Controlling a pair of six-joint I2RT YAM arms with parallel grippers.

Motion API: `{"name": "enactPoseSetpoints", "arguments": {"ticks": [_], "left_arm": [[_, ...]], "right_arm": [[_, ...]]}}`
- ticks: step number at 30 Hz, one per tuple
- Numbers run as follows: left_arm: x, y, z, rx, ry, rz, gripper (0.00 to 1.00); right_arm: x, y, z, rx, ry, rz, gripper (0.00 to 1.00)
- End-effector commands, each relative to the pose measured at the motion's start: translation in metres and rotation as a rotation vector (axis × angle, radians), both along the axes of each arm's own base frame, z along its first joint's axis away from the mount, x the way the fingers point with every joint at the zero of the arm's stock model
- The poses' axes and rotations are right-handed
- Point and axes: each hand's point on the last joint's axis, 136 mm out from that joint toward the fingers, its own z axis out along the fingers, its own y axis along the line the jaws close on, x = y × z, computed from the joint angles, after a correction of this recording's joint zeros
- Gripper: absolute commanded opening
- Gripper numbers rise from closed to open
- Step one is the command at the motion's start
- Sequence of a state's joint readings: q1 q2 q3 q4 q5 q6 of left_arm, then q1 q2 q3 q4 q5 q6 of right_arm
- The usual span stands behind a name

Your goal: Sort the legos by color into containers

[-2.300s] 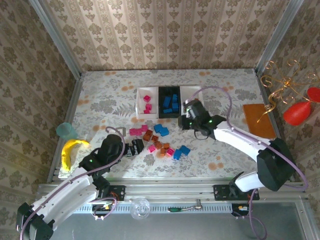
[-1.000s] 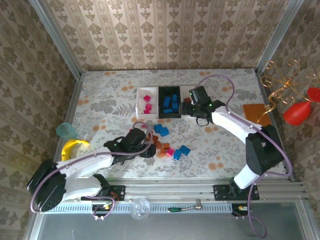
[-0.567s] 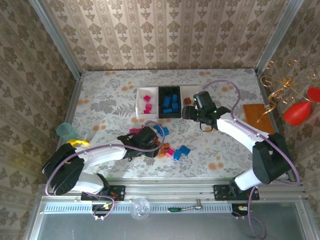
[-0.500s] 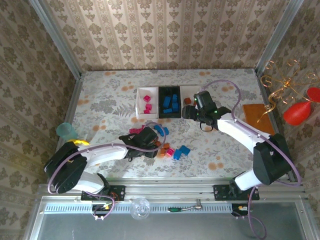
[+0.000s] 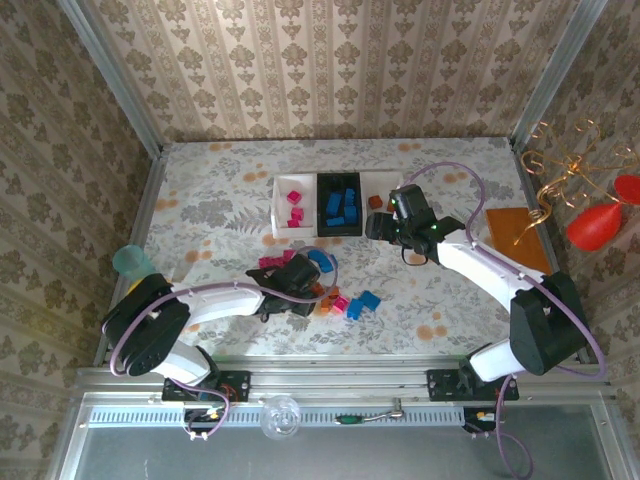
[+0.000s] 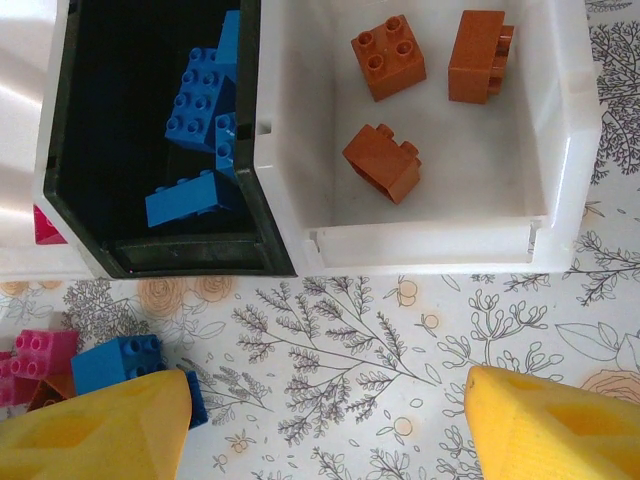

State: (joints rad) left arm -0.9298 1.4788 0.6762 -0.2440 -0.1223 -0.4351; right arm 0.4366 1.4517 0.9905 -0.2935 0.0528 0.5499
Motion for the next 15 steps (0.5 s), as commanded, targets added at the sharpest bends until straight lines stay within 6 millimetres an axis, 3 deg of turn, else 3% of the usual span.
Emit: {"name": "enactPoseSetpoints", "arguments": {"ticks": [1, 8, 11, 12, 15], "left_arm": [[0.009, -0.011, 0.011, -0.016, -0.046, -0.024, 0.39], [0.005, -0.009, 0.032, -0.074, -0.061, -0.005, 0.25], [0.008, -0.006, 0.062, -0.151, -0.120, 0.026, 0.25], [0.013, -0.004, 0.075, -0.185, -0.144, 0.046, 0.25], [0.039, 0.004, 0.115, -0.277, -0.207, 0.114, 0.26]], "right_arm": [[-0.002, -0.007, 0.005, -0.006, -0.018, -0.028, 0.74], [-0.005, -0.008, 0.004, -0.002, -0.020, -0.030, 0.74], [-0.008, -0.009, 0.002, 0.006, -0.016, -0.030, 0.74], [-0.010, -0.009, 0.012, 0.022, -0.044, -0.032, 0.74], [-0.015, -0.010, 0.011, 0.036, -0.047, -0.035, 0.74]]}}
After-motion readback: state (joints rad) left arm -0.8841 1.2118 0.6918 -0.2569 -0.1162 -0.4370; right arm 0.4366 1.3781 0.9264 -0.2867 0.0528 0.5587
